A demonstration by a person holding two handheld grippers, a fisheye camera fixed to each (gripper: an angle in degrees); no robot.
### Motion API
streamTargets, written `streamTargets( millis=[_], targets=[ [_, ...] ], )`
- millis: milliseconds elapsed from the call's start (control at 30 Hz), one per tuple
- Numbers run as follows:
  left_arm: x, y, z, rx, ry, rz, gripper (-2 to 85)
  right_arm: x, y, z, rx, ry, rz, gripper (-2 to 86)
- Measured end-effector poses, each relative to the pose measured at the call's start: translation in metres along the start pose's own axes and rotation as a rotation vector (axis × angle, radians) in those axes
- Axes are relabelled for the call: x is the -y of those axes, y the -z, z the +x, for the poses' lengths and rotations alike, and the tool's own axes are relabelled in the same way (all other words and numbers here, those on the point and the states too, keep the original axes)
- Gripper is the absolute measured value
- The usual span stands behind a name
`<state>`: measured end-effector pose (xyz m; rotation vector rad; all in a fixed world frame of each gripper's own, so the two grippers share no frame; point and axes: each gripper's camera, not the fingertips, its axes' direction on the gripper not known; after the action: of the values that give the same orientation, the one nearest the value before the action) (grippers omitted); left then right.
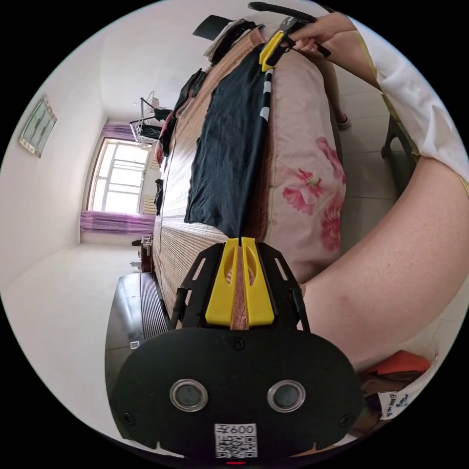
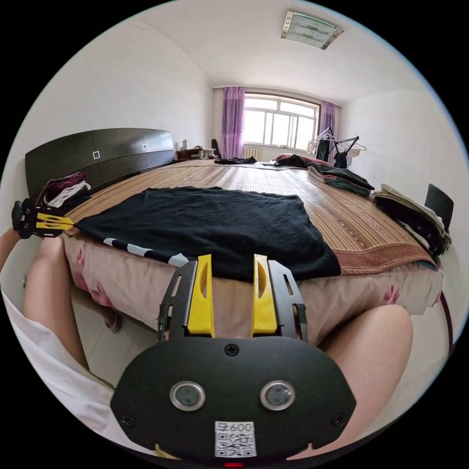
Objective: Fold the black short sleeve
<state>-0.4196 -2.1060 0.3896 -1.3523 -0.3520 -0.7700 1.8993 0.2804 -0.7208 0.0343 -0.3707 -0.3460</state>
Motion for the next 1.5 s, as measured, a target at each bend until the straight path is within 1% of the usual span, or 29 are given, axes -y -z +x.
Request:
streamTargets(
  millis=[67, 133, 200, 233, 267, 300, 367, 433, 533, 633, 733, 800, 833, 900, 967, 1033, 1133, 1267, 1400, 1500],
  targets=[
    [-0.012, 0.001, -0.008, -0.015, 0.025, 0.009, 2.0, -0.007, -0.007, 0.002, -0.009, 0.015, 0.009, 10.8],
    [-0.017, 0.001, -0.01, 0.008, 0.024, 0.009, 2.1, -0.008, -0.006, -0.002, -0.03, 0.06, -0.004, 10.6],
    [-0.02, 0.0, -0.012, 0.014, 0.027, 0.002, 2.2, -0.01, 0.005, -0.022, -0.06, 0.168, 0.05, 10.5],
    [-0.023, 0.0, -0.015, 0.015, 0.035, -0.001, 2.3, -0.012, 0.014, -0.045, -0.049, 0.27, 0.125, 10.7],
    [-0.026, 0.001, -0.017, 0.018, 0.04, 0.0, 2.3, -0.014, 0.019, -0.075, 0.022, 0.411, 0.16, 11.1],
    [-0.028, 0.001, -0.019, 0.018, 0.042, 0.0, 2.3, -0.014, 0.02, -0.091, 0.07, 0.478, 0.16, 11.2],
    [-0.033, 0.001, -0.026, 0.017, 0.055, -0.009, 2.4, -0.012, 0.015, -0.156, 0.261, 0.636, 0.152, 11.6],
    [-0.036, 0.003, -0.032, 0.022, 0.076, -0.01, 2.4, -0.015, 0.004, -0.2, 0.355, 0.717, 0.171, 11.5],
    [-0.043, 0.006, -0.04, 0.046, 0.111, -0.004, 2.4, -0.022, -0.023, -0.262, 0.385, 0.836, 0.204, 9.9],
    [-0.048, 0.008, -0.045, 0.073, 0.14, -0.001, 2.4, -0.023, -0.053, -0.298, 0.333, 0.865, 0.205, 8.2],
    [-0.054, 0.006, -0.048, 0.077, 0.165, 0.002, 2.4, -0.029, -0.083, -0.317, 0.3, 0.9, 0.156, 6.8],
    [-0.059, 0.004, -0.048, 0.078, 0.171, 0.004, 2.4, -0.038, -0.094, -0.323, 0.28, 0.931, 0.167, 5.5],
    [-0.062, 0.002, -0.047, 0.081, 0.166, 0.007, 2.4, -0.047, -0.1, -0.327, 0.228, 0.951, 0.2, 4.7],
    [-0.067, 0.001, -0.045, 0.086, 0.161, 0.012, 2.4, -0.059, -0.11, -0.334, 0.207, 1.017, 0.185, 3.9],
    [-0.074, -0.002, -0.044, 0.08, 0.184, 0.025, 2.6, -0.071, -0.122, -0.336, 0.223, 1.019, 0.139, 2.9],
    [-0.077, -0.004, -0.043, 0.067, 0.205, 0.03, 2.8, -0.081, -0.128, -0.336, 0.202, 0.998, 0.16, 1.3],
    [-0.079, -0.008, -0.036, 0.067, 0.205, 0.029, 3.3, -0.095, -0.138, -0.346, 0.148, 1.029, 0.164, -0.4],
    [-0.081, -0.016, -0.016, 0.1, 0.206, 0.025, 5.7, -0.094, -0.149, -0.349, 0.221, 0.97, 0.094, -0.8],
    [-0.081, -0.02, 0.004, 0.085, 0.238, 0.049, 9.0, -0.101, -0.151, -0.357, 0.213, 0.971, 0.114, -0.8],
    [-0.071, -0.027, 0.03, 0.131, 0.177, 0.062, 10.2, -0.11, -0.153, -0.369, 0.205, 0.975, 0.119, -0.9]
  ],
)
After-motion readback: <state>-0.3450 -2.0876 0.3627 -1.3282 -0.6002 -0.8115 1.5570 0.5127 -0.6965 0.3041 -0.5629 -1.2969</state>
